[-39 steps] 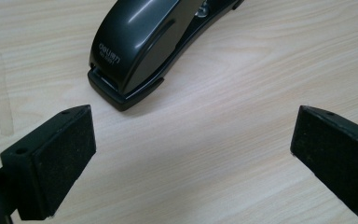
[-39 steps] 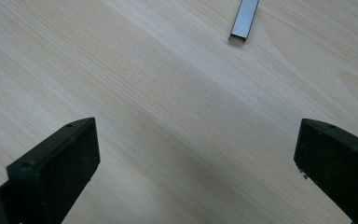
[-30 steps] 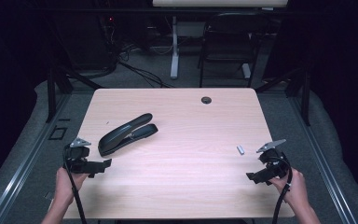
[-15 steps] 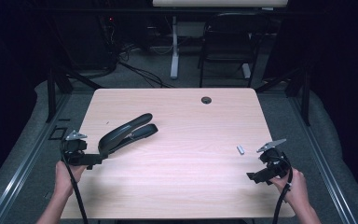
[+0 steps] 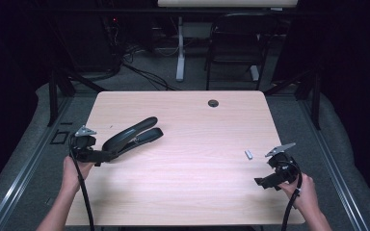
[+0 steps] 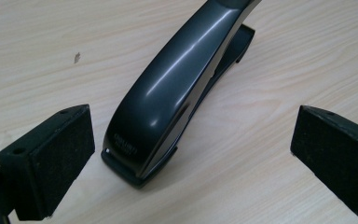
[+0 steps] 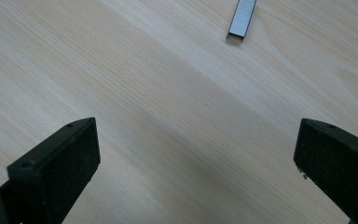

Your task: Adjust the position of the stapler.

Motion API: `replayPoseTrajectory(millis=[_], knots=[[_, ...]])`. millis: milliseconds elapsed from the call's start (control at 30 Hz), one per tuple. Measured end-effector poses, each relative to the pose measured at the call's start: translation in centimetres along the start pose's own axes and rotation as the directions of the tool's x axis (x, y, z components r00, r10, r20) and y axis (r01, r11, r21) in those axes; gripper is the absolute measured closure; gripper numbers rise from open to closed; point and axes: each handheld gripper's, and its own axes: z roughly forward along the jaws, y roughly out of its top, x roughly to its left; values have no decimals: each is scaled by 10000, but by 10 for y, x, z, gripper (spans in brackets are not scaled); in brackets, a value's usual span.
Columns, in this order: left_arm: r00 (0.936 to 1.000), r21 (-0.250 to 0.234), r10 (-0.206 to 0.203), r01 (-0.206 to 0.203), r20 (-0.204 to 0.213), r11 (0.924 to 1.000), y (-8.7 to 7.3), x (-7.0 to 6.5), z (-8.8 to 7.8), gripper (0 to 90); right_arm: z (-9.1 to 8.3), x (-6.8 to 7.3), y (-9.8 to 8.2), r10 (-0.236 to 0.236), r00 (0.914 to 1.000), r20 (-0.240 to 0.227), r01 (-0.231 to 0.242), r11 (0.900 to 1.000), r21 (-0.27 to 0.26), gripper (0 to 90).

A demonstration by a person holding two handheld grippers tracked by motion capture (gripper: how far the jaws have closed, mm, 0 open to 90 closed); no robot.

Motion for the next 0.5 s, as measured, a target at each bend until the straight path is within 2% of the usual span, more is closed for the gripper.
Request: replayPoseTrajectory(millis=[133, 267, 300, 500], knots=[[9999, 70, 132, -132, 34, 9999, 7, -1, 8, 0, 0, 1, 0, -51, 10000, 76, 50, 10000, 27, 0], [9998, 85, 215, -216, 53, 9997, 12, 0, 14, 0, 2, 2, 0, 25, 9999, -101, -26, 10000, -71, 0], [9997, 157, 251, -252, 63, 9996, 14, 1, 16, 0, 1, 1, 1, -170, 9999, 4, 170, 9997, 160, 0], [9993, 214, 365, -365, -26, 9991, 17, 4, 26, 0, 2, 1, 1, -171, 9998, -32, 171, 9998, 117, 0]])
